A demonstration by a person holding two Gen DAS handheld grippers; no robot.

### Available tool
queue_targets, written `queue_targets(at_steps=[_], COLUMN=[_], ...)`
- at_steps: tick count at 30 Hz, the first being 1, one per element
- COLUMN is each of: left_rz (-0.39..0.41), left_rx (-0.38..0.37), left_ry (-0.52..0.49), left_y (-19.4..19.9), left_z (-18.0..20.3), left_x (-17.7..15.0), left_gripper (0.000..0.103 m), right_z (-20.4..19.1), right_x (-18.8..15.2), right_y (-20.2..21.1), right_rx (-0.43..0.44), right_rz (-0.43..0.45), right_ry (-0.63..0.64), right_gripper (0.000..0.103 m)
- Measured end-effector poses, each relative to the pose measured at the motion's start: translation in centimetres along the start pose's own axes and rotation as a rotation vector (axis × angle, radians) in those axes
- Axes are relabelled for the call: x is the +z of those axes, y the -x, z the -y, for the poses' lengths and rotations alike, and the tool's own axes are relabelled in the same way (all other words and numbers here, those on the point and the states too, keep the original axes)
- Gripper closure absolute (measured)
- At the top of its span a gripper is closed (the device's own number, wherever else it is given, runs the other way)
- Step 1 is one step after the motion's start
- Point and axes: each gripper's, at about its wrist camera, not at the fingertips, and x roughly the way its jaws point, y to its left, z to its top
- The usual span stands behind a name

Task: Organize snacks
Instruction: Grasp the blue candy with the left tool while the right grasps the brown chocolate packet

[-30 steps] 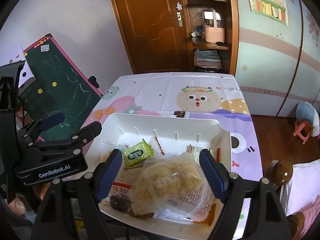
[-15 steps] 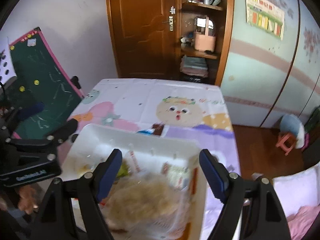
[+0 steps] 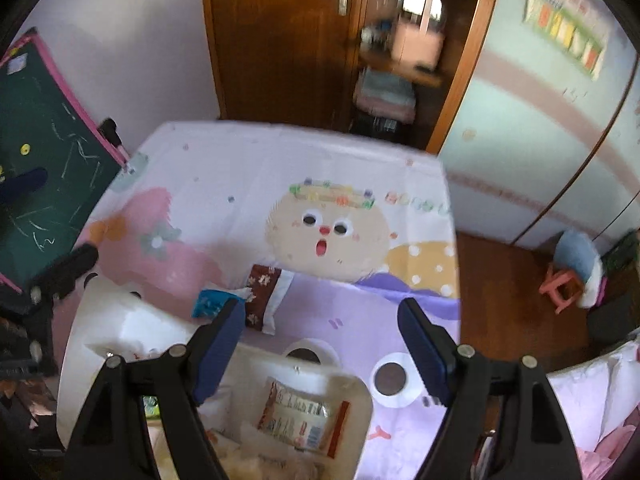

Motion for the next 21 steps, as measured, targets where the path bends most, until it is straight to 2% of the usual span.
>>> queue_targets(at_steps=[1, 5, 9, 13, 17, 21], left_rz=[-0.064, -0.247, -0.391, -0.535, -0.617, -0.662], left_rx=[-0.038, -0.108, -0.176, -0.235, -0.259, -0.313], left_ry=[-0.022, -0.059, -0.076, -0.03, -0.008, 0.056], left_y=[-2.0, -7.9, -12.4, -16.1, -18.1, -19.0], left_z=[0.3, 1.2, 2.4, 3.4, 4.2, 4.3], left_x=[0.5, 1.5, 1.7, 0.9, 0.0, -0.4], left_gripper=[0.0, 0.003, 0.007, 0.008, 0.008, 0.008], right_z=[0.3, 2.1, 3.4, 3.8, 3.8, 4.0], right_x=[0.3, 1.7, 2.1, 2.0, 1.7, 1.5], right_y=[-1.0, -5.5, -8.2, -9.8, -10.7, -11.3], right_rx=[0.011, 0.035, 0.057, 0.076, 0.078, 0.098], right_rz=[-0.03, -0.146, -0.205, -0.239, -0.258, -0.273], right_ry=[-0.014, -0.079, -0.138, -0.153, -0.143, -0.154], right_gripper=[0.027, 0.031, 0.032, 0.032, 0.032, 0.032])
